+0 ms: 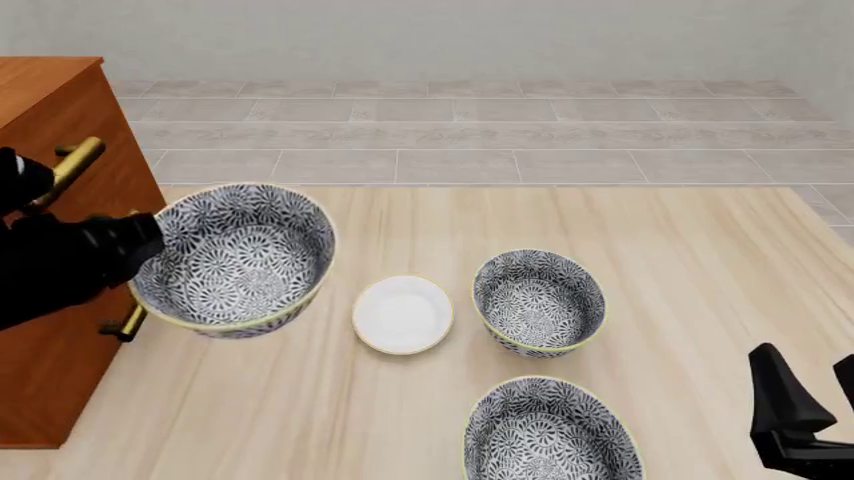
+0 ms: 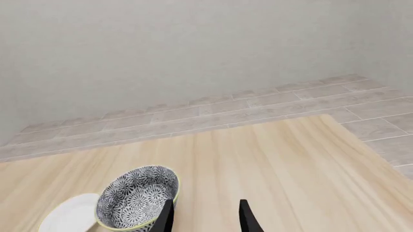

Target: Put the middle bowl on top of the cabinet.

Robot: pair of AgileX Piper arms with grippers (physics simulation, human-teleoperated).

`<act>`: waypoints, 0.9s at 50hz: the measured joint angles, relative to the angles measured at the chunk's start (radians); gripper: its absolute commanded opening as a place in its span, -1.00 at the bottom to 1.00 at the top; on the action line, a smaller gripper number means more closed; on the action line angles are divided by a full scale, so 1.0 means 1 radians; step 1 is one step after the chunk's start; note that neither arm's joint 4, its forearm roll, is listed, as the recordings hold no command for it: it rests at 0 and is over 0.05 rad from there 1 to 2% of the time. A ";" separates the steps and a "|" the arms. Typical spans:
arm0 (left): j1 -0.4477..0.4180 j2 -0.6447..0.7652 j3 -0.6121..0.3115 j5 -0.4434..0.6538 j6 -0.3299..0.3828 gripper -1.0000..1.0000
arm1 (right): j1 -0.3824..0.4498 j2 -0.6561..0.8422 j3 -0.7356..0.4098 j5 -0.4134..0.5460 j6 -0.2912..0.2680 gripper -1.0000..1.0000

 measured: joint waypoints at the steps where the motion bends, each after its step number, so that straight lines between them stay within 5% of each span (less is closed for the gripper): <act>1: 0.002 0.000 -0.005 0.003 0.000 -1.00 | 0.000 0.000 0.000 0.000 0.000 1.00; 45: 0.032 0.050 -0.174 0.130 -0.052 -1.00 | 0.004 0.009 0.000 -0.006 -0.008 1.00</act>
